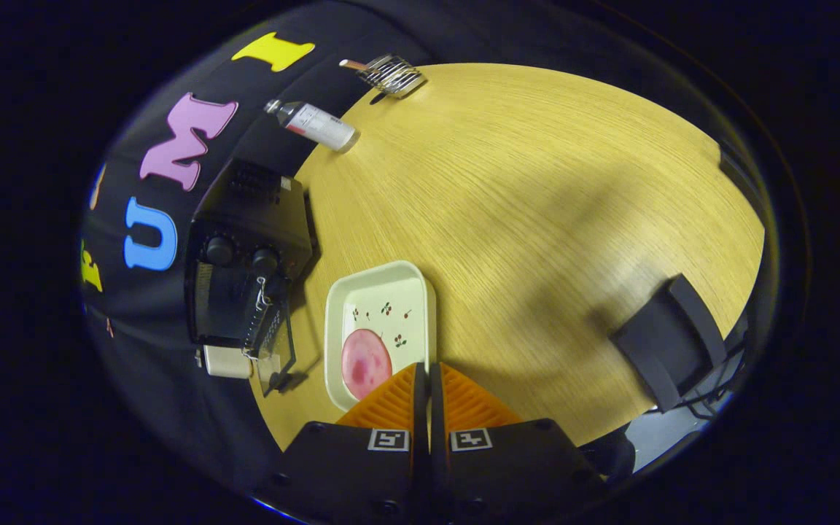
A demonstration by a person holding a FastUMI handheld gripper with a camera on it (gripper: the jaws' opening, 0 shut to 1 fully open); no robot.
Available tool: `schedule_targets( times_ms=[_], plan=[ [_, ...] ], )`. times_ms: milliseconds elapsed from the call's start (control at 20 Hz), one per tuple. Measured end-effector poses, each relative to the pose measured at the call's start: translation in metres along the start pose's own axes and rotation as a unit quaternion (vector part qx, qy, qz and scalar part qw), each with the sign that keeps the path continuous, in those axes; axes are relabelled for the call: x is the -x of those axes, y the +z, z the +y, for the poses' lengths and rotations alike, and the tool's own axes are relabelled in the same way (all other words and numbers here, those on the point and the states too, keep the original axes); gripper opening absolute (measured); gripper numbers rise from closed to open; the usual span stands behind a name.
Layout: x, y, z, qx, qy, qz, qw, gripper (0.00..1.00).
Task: Open the toaster oven, put the food inside, and close the toaster oven door.
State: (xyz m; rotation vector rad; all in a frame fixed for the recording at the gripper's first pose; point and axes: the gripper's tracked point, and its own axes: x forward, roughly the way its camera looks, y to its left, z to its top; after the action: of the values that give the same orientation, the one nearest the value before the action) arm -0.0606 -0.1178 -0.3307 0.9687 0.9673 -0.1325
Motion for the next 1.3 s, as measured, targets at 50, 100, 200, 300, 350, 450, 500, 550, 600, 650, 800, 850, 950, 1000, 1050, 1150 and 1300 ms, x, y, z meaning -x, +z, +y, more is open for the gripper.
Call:
schedule_targets(
  times_ms=[50,100,200,300,350,450,500,550,600,650,800,850,950,1000,1050,1150,1300],
  plan=[
    [0.004,-0.001,-0.001,-0.02,0.005,-0.007,1.0,0.06],
    [0.009,-0.001,-0.001,-0.039,0.009,-0.012,0.999,0.06],
    [0.022,0.0,0.0,-0.076,0.017,-0.028,0.997,0.06],
    [0.037,0.0,0.003,-0.083,0.024,-0.046,0.995,0.06],
    [0.045,0.0,0.006,-0.077,0.028,-0.051,0.995,0.06],
    [0.054,-0.002,0.024,-0.067,0.039,-0.059,0.995,0.06],
    [0.056,-0.003,0.037,-0.064,0.049,-0.06,0.995,0.06],
    [0.059,-0.004,0.05,-0.061,0.059,-0.062,0.994,0.06],
    [0.06,-0.008,0.065,-0.059,0.069,-0.06,0.994,0.06],
    [0.06,-0.011,0.077,-0.06,0.075,-0.058,0.994,0.06],
    [0.055,-0.023,0.114,-0.038,0.095,-0.048,0.994,0.06],
    [0.049,-0.028,0.124,-0.025,0.099,-0.045,0.994,0.06],
    [0.038,-0.035,0.143,-0.017,0.105,-0.035,0.994,0.06],
    [0.031,-0.039,0.151,-0.02,0.109,-0.029,0.993,0.06],
    [0.026,-0.043,0.16,-0.022,0.113,-0.024,0.993,0.06],
    [0.013,-0.052,0.176,-0.014,0.115,-0.013,0.993,0.06],
    [-0.008,-0.063,0.197,0.002,0.116,-0.004,0.993,0.06]
  ],
)
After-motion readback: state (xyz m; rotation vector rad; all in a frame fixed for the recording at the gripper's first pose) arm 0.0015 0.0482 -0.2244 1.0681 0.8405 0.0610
